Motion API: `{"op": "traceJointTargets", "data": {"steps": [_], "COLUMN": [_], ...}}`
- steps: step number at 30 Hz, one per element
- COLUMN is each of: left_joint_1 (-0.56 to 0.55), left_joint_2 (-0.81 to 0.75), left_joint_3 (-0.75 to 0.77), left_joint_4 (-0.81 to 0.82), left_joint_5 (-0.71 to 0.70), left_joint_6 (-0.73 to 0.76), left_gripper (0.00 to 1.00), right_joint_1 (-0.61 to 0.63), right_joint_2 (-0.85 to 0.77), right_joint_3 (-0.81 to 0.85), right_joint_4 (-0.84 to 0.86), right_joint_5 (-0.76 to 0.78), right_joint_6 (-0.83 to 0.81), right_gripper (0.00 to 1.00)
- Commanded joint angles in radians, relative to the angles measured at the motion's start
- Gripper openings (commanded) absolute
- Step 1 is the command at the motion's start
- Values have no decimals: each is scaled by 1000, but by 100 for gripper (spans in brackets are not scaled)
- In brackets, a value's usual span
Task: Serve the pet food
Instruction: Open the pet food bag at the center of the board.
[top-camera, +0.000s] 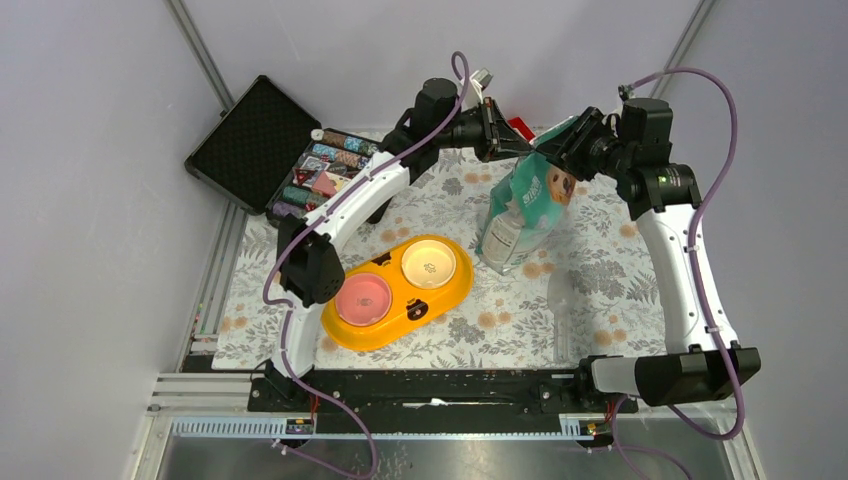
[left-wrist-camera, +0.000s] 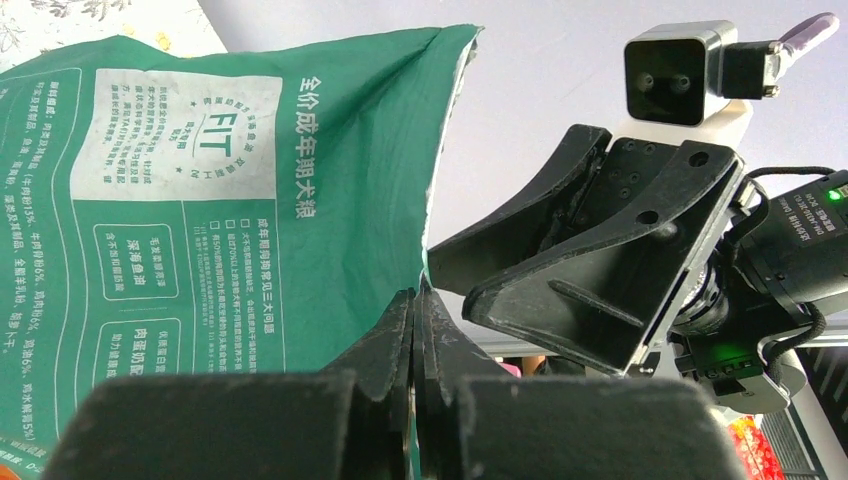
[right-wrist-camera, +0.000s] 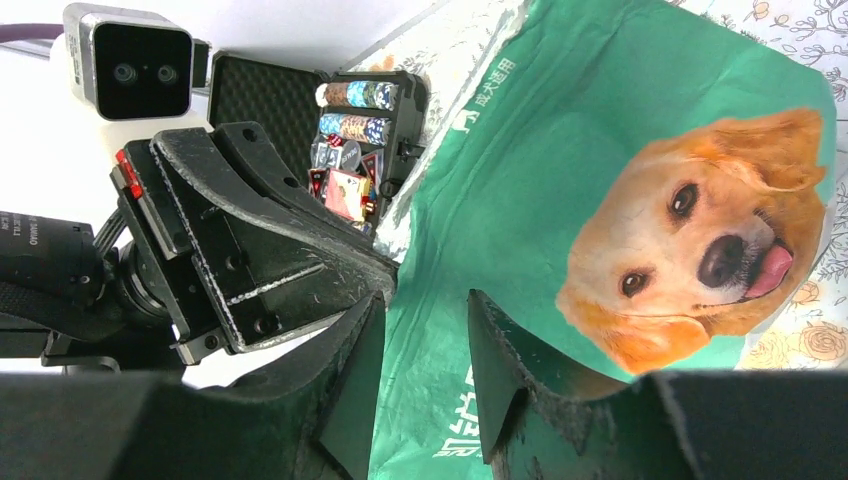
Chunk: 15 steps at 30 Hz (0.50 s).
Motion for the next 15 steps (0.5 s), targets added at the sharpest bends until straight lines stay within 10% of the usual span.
{"op": "traceJointTargets", "data": {"steps": [1,15], "left_joint_1": [3,-5], "left_joint_2": [-33,-40], "left_joint_3": [0,-13], "left_joint_4": [86,100], "left_joint_5": [59,74], "left_joint_6": [-18,-10], "left_gripper": [0,0], "right_joint_1": [4,6], "right_joint_2": [27,54], "right_joint_3": [32,17], "right_joint_4": [52,75], "right_joint_5": [-15,34], "right_joint_6": [29,52], "right_gripper": [43,43]}}
